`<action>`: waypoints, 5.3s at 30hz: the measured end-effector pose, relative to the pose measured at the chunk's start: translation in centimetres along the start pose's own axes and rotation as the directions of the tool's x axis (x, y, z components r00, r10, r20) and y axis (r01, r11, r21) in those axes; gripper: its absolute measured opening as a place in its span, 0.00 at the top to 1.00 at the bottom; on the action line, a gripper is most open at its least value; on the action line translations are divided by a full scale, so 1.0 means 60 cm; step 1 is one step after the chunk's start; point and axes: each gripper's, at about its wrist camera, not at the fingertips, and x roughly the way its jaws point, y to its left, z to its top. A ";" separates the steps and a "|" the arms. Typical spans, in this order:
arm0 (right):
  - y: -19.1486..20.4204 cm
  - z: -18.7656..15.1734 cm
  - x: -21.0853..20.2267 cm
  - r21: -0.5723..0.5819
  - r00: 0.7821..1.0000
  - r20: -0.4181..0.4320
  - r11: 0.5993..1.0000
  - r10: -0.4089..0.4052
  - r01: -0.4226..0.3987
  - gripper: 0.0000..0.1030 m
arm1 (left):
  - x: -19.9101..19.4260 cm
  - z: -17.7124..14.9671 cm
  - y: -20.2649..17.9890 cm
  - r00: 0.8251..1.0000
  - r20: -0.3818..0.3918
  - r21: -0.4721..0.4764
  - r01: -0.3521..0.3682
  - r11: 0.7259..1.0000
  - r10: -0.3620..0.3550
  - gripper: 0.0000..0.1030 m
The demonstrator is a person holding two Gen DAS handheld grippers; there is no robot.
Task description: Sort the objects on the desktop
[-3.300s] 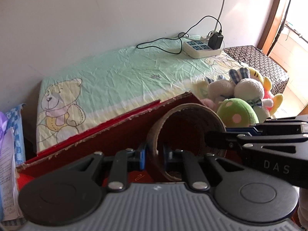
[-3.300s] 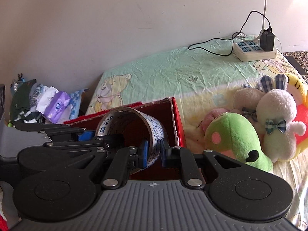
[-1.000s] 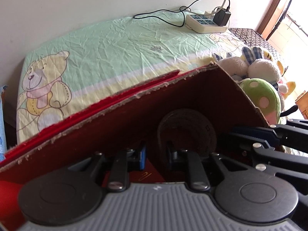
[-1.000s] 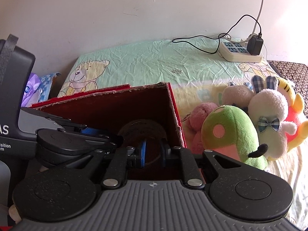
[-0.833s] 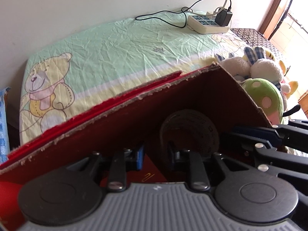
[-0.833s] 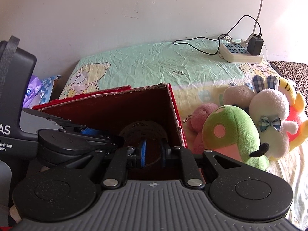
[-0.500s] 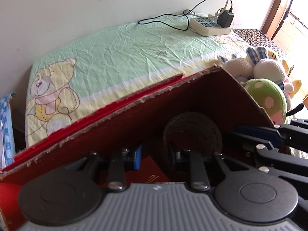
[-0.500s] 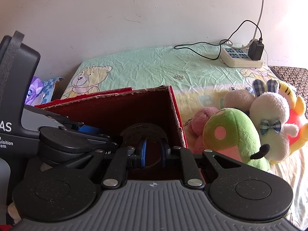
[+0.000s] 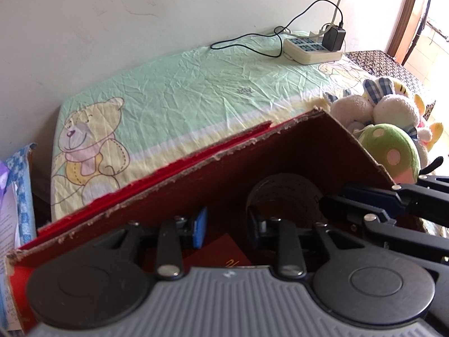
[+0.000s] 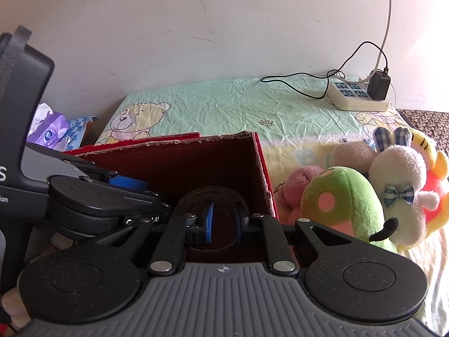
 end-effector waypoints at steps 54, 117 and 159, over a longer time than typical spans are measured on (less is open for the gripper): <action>0.028 -0.013 0.005 -0.156 0.996 0.063 0.986 0.059 -0.049 0.72 | -0.045 -0.060 0.019 0.939 -0.078 -0.166 -0.345 0.924 0.336 0.45; -0.026 -0.034 -0.166 -0.147 0.973 0.122 0.973 0.195 -0.177 0.65 | -0.246 -0.139 -0.081 0.854 -0.059 -0.475 -0.479 0.738 0.516 0.00; -0.030 -0.114 -0.210 -0.092 0.973 -0.041 0.969 0.226 -0.228 0.54 | -0.239 -0.227 -0.122 0.852 -0.250 -0.406 -0.523 0.749 0.459 0.01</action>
